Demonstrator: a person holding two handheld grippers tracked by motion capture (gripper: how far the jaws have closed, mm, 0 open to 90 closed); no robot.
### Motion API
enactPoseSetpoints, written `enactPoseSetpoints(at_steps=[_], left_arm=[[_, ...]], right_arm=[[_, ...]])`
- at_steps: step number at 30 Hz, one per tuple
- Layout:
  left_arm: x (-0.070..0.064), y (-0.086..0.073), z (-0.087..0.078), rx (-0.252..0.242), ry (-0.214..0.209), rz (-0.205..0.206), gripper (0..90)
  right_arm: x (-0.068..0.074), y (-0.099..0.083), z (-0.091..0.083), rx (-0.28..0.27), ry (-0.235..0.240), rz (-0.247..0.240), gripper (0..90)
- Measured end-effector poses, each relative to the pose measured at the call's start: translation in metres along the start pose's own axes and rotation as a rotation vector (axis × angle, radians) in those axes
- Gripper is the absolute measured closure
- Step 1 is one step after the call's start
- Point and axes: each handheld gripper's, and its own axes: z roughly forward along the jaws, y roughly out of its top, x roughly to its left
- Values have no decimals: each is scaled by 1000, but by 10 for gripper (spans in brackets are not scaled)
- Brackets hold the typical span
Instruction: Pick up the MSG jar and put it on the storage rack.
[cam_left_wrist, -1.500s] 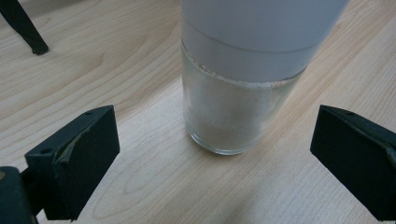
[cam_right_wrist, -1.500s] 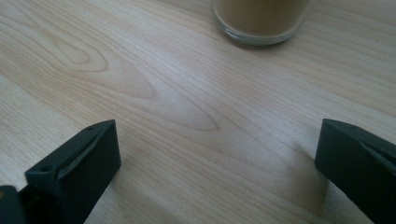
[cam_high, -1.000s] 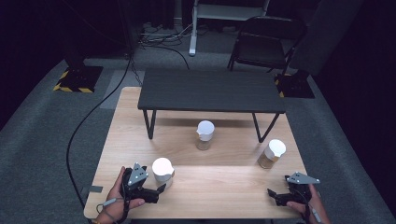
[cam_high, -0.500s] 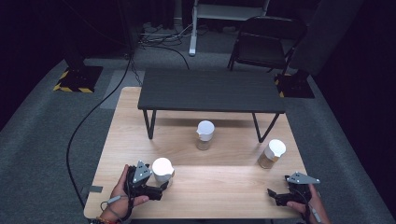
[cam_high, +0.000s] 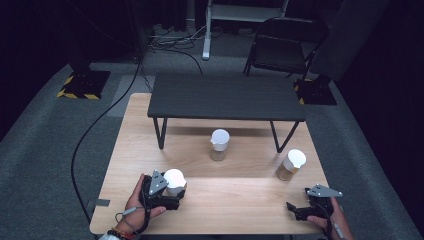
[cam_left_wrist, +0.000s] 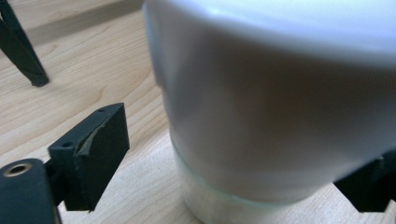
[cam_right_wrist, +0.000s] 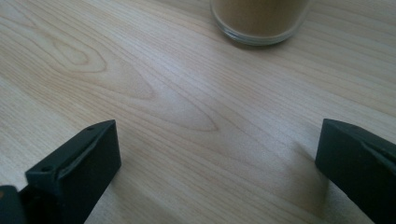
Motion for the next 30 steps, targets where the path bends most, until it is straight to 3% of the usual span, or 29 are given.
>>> enactPoseSetpoints(at_steps=[6,10,30], left_arm=[[-1,-1,3,-9,-15,21,170],[0,-1,2,-16,-35,34,294],[0,1,-5,-41,-34,24,301]], right_arm=[[0,0,0,0,0,0,0],[0,0,0,0,0,0,0],[0,0,0,0,0,0,0]])
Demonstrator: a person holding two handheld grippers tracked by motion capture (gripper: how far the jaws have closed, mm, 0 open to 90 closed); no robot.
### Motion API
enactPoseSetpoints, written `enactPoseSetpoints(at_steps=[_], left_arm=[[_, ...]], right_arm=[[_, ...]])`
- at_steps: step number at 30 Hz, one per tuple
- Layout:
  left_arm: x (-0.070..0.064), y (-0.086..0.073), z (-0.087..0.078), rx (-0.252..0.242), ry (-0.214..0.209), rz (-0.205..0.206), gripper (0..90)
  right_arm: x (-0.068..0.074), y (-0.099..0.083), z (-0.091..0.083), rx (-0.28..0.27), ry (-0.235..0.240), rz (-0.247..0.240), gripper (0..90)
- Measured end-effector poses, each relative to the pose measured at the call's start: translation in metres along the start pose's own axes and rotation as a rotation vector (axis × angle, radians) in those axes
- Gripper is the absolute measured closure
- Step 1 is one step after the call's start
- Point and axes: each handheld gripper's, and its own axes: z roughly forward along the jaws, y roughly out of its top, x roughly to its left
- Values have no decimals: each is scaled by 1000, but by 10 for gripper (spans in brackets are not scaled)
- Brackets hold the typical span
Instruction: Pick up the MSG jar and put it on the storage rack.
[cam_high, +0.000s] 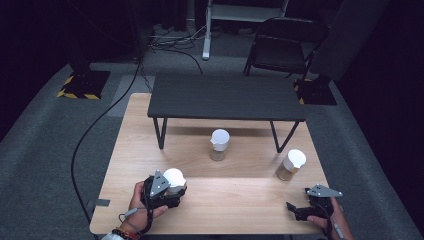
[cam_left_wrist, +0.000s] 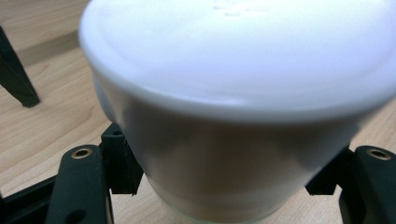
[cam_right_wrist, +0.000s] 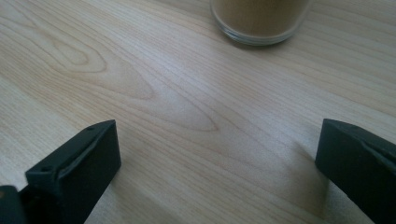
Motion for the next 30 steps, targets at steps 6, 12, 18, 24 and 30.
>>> enactPoseSetpoints(at_steps=[6,12,18,24,30], left_arm=[[2,4,-6,-29,-5,-16,301],[3,13,-12,-53,1,-15,301],[2,19,-16,-64,12,-18,301],[2,22,-17,-68,13,-16,301],[3,24,-18,-75,12,-17,301]], right_arm=[[0,0,0,0,0,0,0],[0,0,0,0,0,0,0],[0,0,0,0,0,0,0],[0,0,0,0,1,0,0],[-1,0,0,0,4,-2,0]])
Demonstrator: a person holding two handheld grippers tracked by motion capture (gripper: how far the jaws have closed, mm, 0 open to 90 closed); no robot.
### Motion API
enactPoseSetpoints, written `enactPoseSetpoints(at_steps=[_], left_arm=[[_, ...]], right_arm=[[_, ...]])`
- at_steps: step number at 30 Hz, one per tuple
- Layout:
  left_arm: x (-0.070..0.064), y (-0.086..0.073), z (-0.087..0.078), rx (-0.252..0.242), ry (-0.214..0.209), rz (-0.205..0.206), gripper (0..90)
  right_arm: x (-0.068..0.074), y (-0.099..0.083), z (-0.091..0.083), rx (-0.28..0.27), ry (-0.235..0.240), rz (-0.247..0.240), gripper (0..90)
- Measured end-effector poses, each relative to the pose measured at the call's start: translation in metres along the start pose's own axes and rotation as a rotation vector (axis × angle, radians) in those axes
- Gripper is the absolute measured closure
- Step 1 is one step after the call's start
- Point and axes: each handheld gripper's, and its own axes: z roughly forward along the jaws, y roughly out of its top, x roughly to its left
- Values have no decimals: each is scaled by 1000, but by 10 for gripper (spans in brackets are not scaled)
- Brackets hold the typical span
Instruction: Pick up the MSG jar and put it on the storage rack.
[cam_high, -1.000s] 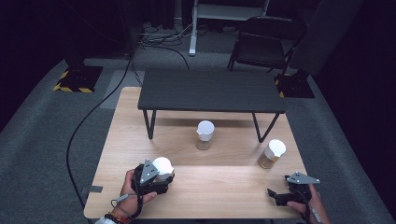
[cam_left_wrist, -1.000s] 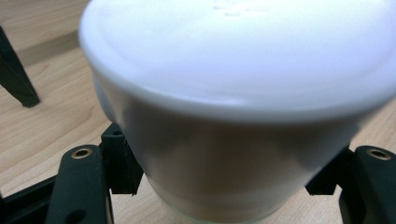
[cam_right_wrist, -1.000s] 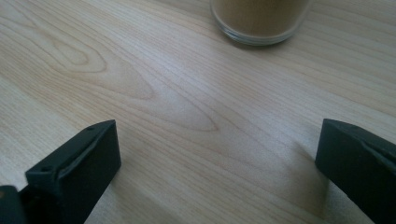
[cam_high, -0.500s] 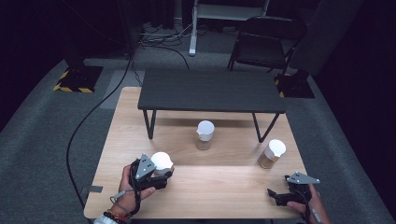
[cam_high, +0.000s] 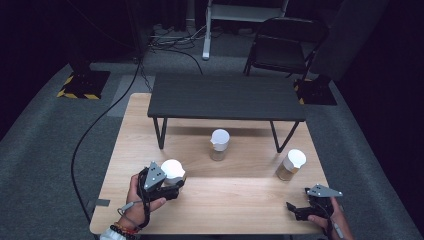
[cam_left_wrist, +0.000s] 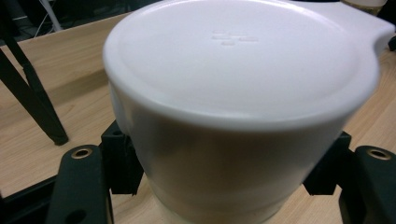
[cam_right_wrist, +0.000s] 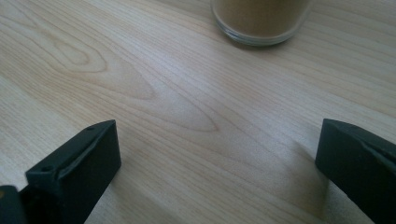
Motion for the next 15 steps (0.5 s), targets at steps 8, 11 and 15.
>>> enactPoseSetpoints(at_steps=[8,11,15], left_arm=[[1,2,0,-5,-2,-7,301],[1,2,-1,-10,2,-8,301],[2,3,-2,-14,1,-9,301]], right_arm=[[0,0,0,-1,0,0,0],[0,0,0,-1,0,-1,0],[0,0,0,0,0,1,0]])
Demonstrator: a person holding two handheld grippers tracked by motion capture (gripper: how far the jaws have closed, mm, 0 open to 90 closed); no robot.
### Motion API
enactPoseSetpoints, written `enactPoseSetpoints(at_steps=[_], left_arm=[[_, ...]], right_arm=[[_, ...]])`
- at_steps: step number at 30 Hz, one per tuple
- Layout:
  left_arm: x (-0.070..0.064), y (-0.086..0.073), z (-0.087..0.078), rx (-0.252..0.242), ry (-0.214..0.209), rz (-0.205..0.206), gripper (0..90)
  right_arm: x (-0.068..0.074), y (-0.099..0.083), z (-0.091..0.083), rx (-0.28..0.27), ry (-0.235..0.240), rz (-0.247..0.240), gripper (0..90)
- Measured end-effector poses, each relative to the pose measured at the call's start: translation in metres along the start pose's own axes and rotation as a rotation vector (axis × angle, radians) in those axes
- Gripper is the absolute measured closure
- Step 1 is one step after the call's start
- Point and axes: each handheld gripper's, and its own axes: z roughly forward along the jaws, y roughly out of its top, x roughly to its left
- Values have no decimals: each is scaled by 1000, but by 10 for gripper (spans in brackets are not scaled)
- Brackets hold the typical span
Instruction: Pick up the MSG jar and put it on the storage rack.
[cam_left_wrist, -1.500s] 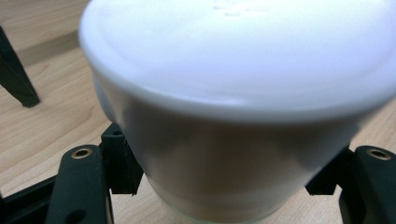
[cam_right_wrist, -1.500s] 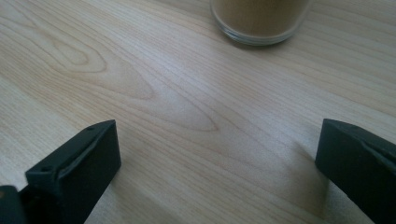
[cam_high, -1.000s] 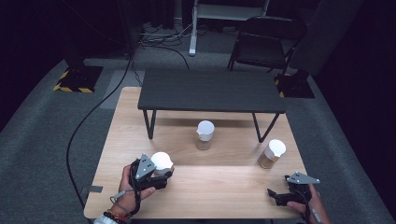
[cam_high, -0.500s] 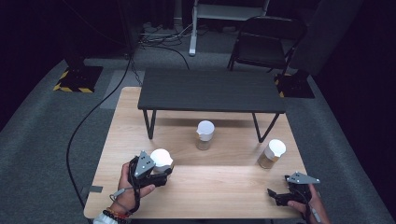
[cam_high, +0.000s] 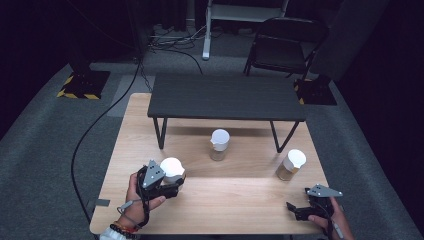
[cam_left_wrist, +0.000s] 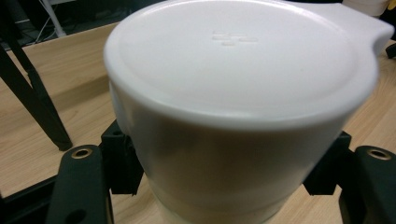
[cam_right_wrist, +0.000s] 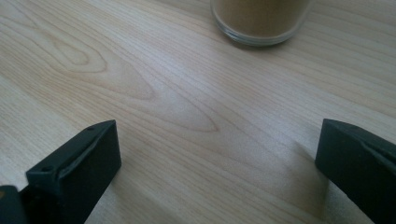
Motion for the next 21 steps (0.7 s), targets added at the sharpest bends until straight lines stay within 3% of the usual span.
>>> enactPoseSetpoints(at_steps=[12,21], left_arm=[[4,7,0,-21,-4,-17,301],[9,25,-1,-62,7,-42,301]], right_arm=[[0,-1,-1,0,6,-10,0],[-1,-1,0,-1,7,-10,0]])
